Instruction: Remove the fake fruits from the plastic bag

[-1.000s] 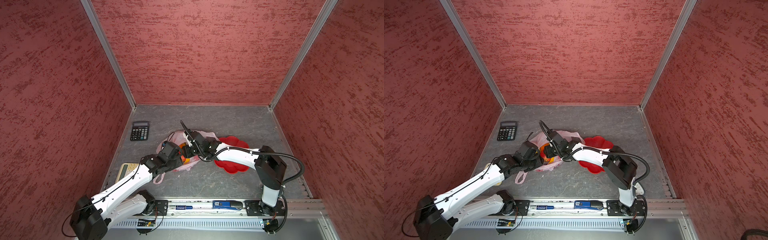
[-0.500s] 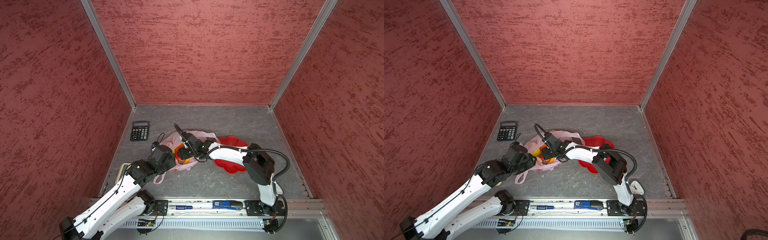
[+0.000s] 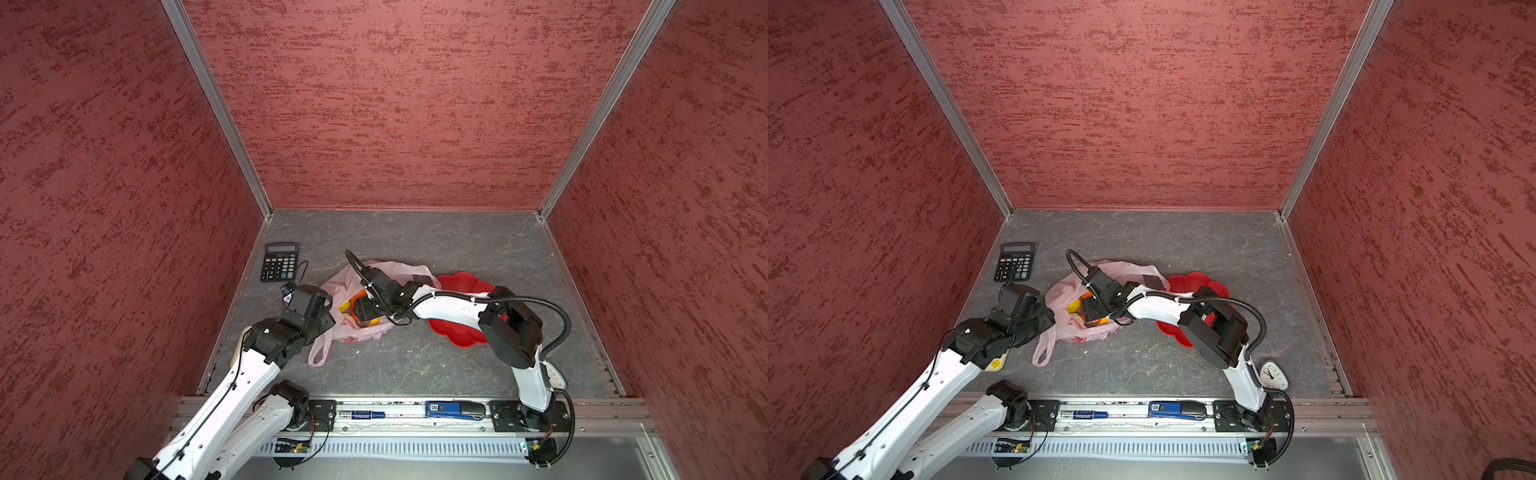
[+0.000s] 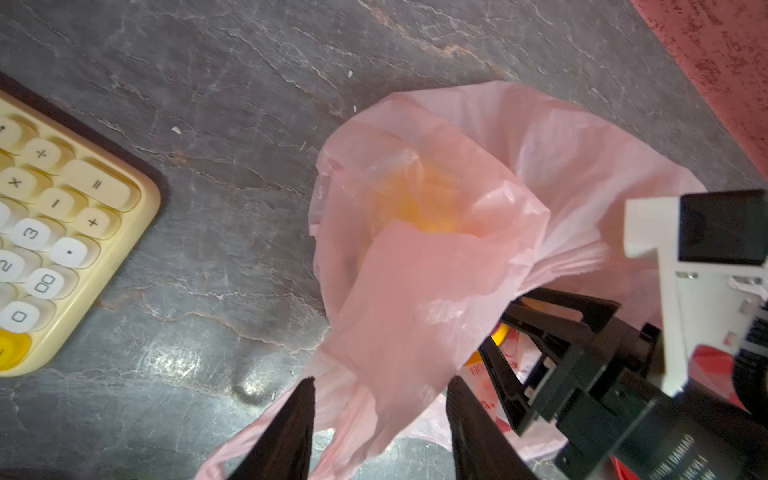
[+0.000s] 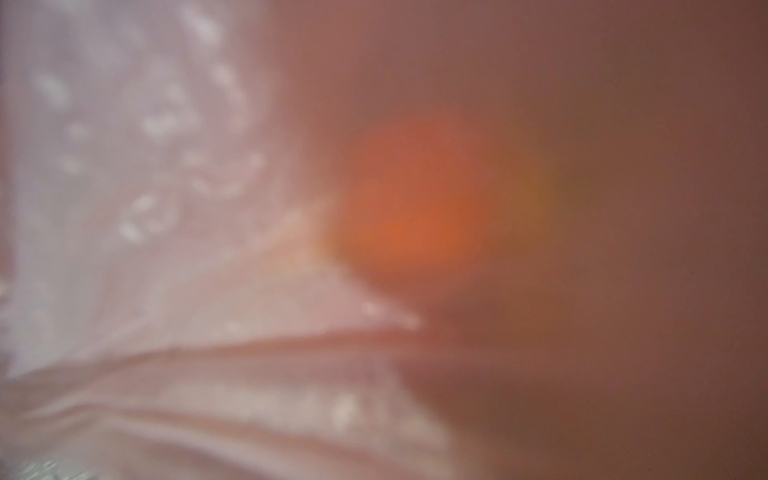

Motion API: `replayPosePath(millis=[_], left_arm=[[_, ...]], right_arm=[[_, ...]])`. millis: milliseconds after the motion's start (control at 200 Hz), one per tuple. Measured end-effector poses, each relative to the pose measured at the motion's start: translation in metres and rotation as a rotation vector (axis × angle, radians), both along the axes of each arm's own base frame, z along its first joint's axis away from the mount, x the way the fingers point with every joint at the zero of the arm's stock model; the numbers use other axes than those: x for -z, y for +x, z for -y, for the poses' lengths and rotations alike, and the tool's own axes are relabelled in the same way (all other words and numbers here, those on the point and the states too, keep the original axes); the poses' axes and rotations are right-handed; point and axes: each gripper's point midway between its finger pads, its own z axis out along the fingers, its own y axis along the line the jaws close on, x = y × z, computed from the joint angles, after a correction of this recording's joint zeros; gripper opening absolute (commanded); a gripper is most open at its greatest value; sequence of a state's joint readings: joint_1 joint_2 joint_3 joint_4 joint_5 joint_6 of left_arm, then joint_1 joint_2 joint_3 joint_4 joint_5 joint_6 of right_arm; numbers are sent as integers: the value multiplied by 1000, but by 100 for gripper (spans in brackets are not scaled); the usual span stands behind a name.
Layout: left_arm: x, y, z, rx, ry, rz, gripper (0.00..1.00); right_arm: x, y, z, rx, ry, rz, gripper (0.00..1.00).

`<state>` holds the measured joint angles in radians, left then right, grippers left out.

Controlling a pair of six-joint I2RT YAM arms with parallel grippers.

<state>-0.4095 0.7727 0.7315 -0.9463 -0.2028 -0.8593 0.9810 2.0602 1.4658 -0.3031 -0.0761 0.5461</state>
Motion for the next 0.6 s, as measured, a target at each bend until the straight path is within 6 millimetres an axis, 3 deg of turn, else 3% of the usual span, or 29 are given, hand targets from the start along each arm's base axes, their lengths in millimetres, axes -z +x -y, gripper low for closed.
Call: replayPosePath(millis=[135, 266, 601], left_arm=[[20, 4, 1, 14, -14, -33, 52], [27, 8, 7, 42, -32, -39, 53], [45, 15, -2, 21, -21, -76, 70]], right_arm=[[6, 0, -1, 4, -6, -9, 69], [4, 2, -3, 6, 0, -8, 69], [6, 5, -8, 12, 5, -12, 64]])
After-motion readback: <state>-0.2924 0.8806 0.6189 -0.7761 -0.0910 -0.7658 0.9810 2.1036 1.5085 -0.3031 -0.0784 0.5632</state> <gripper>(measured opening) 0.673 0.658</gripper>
